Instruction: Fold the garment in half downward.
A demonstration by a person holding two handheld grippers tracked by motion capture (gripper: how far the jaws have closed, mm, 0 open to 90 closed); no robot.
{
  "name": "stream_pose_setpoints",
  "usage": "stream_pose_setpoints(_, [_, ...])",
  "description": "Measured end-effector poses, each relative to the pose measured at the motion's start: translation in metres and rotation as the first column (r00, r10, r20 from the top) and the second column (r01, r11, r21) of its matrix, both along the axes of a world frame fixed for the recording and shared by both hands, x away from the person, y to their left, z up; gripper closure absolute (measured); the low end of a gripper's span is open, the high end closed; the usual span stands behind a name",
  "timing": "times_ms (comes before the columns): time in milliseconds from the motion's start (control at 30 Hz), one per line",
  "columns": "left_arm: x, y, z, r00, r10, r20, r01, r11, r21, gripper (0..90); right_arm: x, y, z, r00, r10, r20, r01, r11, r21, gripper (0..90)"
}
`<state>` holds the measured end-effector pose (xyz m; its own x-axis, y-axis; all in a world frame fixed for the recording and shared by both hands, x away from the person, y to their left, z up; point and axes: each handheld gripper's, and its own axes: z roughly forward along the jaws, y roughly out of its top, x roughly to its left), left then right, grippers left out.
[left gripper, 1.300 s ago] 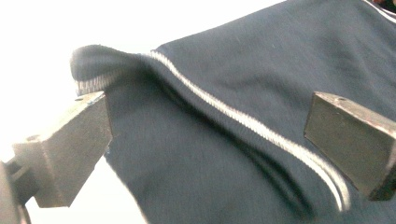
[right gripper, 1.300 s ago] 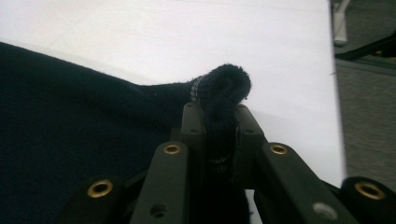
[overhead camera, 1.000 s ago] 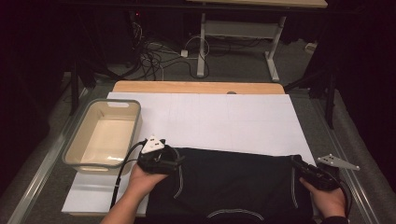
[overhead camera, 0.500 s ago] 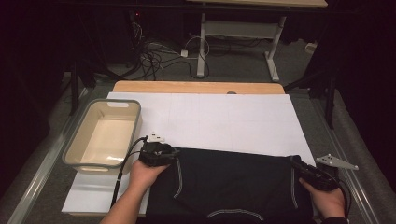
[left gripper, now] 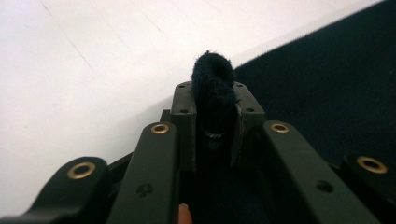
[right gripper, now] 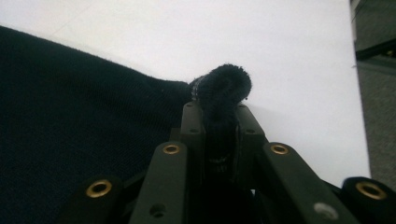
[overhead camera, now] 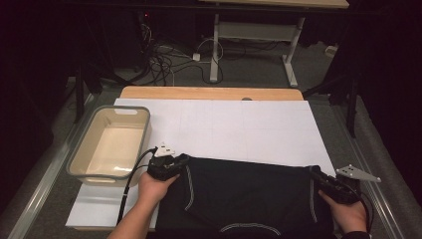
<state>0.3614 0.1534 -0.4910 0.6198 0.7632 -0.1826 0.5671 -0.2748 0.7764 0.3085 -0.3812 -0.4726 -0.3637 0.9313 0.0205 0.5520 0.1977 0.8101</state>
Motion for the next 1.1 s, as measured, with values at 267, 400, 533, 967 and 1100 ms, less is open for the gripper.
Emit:
stream_pose_setpoints(267, [-0.006, 0.004, 0.025, 0.9933, 0.050, 0.104, -0.047, 0.9985, -0.026, 73.8, -0.003, 0.008, 0.021, 0.9957, -0.012, 0.092, 0.012, 1.000, 0.004, 79.0])
stream_pose_setpoints(400, [-0.009, 0.006, 0.038, 0.9882, 0.058, 0.141, -0.055, 0.9981, -0.029, 73.8, 0.001, 0.012, 0.043, 0.9910, 0.003, 0.134, 0.000, 1.000, -0.019, 79.1])
stream_pose_setpoints(533, [-0.006, 0.008, 0.054, 0.9818, 0.076, 0.174, -0.071, 0.9968, -0.037, 73.8, 0.008, 0.014, 0.064, 0.9848, 0.005, 0.173, 0.000, 1.000, -0.029, 79.1])
stream_pose_setpoints(967, [0.047, -0.011, 0.052, 0.9816, 0.156, 0.110, -0.158, 0.9874, 0.009, 73.7, 0.072, 0.018, 0.058, 0.9912, -0.004, 0.132, 0.011, 0.999, -0.053, 78.9])
stream_pose_setpoints(1100, [0.059, -0.016, 0.043, 0.9829, 0.161, 0.090, -0.164, 0.9861, 0.028, 73.7, 0.090, 0.020, 0.039, 0.9957, -0.015, 0.092, 0.019, 0.999, -0.044, 78.8])
